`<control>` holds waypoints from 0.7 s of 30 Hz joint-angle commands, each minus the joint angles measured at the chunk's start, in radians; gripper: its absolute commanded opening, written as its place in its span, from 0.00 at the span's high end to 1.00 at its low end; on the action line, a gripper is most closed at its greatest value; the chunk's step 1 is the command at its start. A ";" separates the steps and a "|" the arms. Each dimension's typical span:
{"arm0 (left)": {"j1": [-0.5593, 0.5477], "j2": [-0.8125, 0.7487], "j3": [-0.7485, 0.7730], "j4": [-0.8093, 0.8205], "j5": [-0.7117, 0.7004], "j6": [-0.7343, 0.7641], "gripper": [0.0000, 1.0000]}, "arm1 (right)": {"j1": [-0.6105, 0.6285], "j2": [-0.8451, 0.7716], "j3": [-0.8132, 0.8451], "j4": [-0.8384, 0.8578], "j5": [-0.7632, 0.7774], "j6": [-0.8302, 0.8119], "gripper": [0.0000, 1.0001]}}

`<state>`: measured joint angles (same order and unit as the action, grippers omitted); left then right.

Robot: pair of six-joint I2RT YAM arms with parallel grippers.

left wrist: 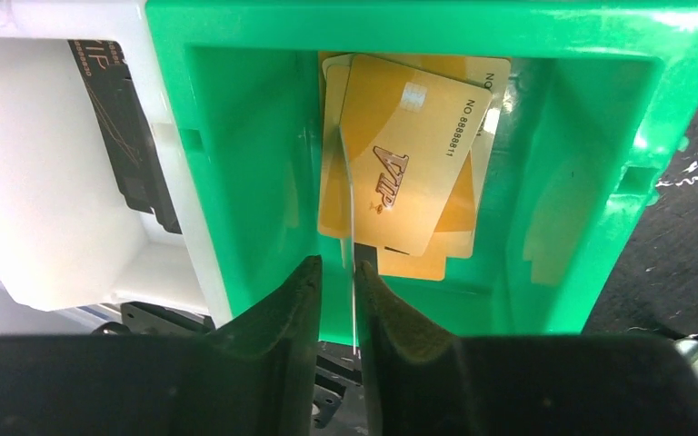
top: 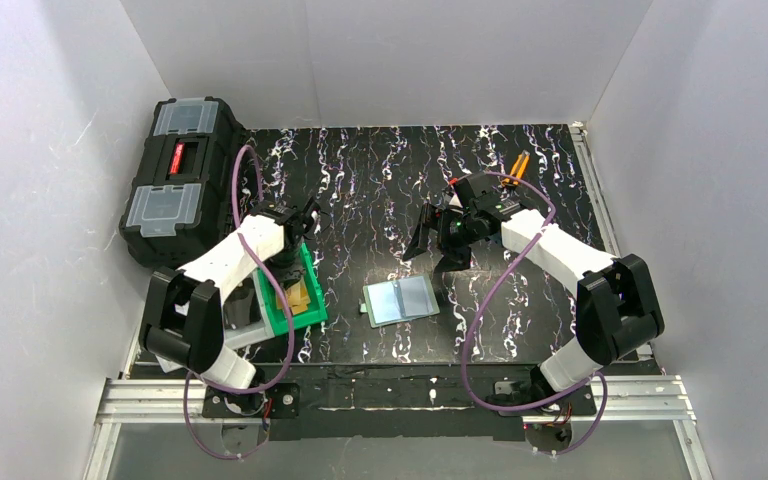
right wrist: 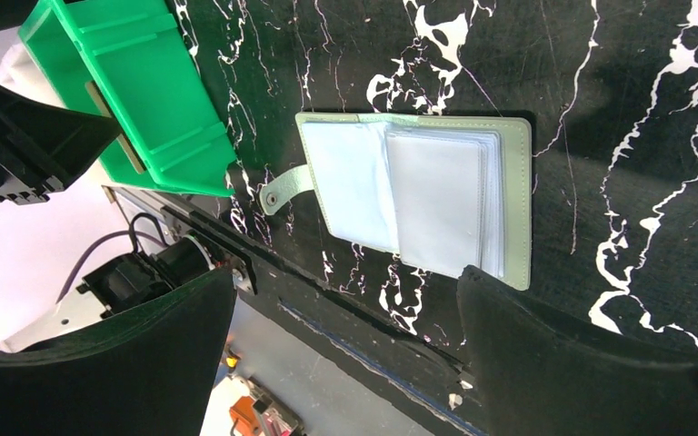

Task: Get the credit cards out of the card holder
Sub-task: Place the credit card in the storage box.

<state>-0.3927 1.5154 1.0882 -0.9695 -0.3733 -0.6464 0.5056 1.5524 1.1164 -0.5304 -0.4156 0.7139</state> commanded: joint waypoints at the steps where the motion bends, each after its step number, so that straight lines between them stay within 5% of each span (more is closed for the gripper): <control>1: -0.009 -0.015 0.009 -0.015 -0.060 -0.008 0.76 | -0.001 -0.044 0.004 -0.015 0.018 -0.027 0.02; 11: -0.008 -0.087 0.077 -0.025 0.002 0.025 0.57 | -0.002 -0.036 0.000 -0.041 0.054 -0.033 0.02; 16: -0.021 -0.173 0.130 0.027 0.178 0.061 0.55 | -0.001 -0.024 -0.018 -0.063 0.102 -0.034 0.02; 21: -0.191 -0.115 0.210 0.089 0.312 0.010 0.54 | -0.004 -0.025 -0.040 -0.086 0.189 -0.017 0.06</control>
<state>-0.4473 1.3666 1.2228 -0.9249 -0.1928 -0.6132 0.5056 1.5417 1.0962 -0.5812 -0.3138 0.6987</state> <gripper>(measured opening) 0.453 0.956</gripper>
